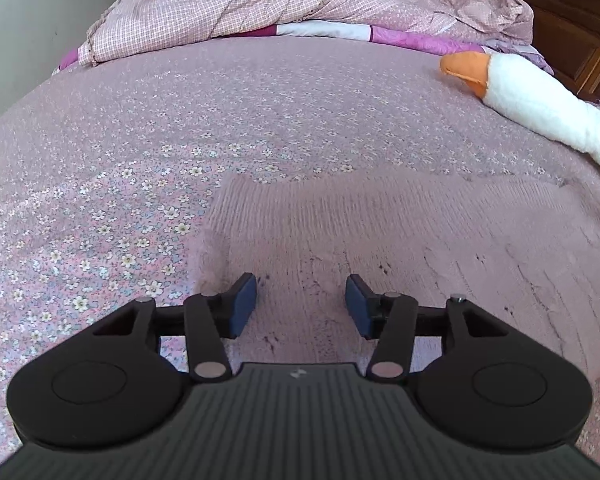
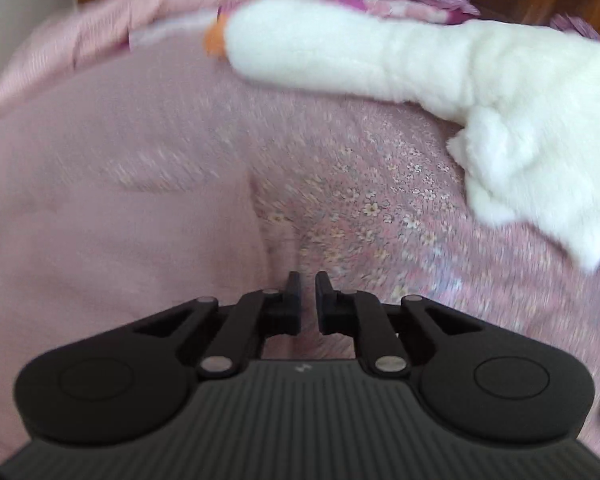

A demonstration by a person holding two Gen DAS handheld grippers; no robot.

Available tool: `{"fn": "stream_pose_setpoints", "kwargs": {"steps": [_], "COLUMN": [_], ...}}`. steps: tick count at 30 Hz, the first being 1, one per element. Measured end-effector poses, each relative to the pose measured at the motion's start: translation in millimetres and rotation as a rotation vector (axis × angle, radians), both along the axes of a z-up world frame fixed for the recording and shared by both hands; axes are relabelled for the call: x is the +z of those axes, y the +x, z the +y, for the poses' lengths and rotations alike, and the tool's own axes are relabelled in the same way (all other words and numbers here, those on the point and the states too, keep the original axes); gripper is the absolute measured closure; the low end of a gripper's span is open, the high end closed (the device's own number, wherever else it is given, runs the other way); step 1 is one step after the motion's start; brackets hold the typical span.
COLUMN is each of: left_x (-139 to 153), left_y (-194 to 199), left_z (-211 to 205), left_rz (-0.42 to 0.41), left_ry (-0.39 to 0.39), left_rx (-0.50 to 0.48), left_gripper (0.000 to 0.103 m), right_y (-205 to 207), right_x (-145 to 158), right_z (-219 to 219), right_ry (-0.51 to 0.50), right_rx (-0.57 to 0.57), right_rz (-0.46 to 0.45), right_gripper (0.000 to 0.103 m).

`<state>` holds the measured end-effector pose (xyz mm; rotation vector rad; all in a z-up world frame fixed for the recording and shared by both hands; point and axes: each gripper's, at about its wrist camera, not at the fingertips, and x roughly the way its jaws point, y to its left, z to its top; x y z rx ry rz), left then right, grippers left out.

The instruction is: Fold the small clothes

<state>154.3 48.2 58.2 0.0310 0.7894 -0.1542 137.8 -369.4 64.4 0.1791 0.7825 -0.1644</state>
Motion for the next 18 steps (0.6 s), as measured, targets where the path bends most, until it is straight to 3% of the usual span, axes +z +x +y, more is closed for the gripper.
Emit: {"fn": "stream_pose_setpoints", "kwargs": {"steps": [3, 5, 7, 11, 18], "left_x": [7, 12, 17, 25, 31], "left_y": [-8, -12, -16, -27, -55], "left_z": [3, 4, 4, 5, 9], "left_rz": [0.015, 0.041, 0.061, 0.080, 0.106], "left_ry": [-0.007, -0.014, -0.009, 0.012, 0.074], "left_rx": [0.013, 0.035, 0.052, 0.079, 0.152], "left_gripper": [0.044, 0.044, 0.044, 0.044, 0.044], "right_y": [-34, -49, -57, -76, -98], "right_x": [17, 20, 19, 13, 7], "right_z": [7, 15, 23, 33, 28], "right_ry": [0.083, 0.123, 0.117, 0.035, 0.073], "right_rx": [0.056, 0.121, 0.145, 0.151, 0.105], "right_rz": [-0.096, -0.109, -0.096, -0.096, -0.092], "right_gripper": [0.090, 0.076, 0.053, 0.052, 0.052]}}
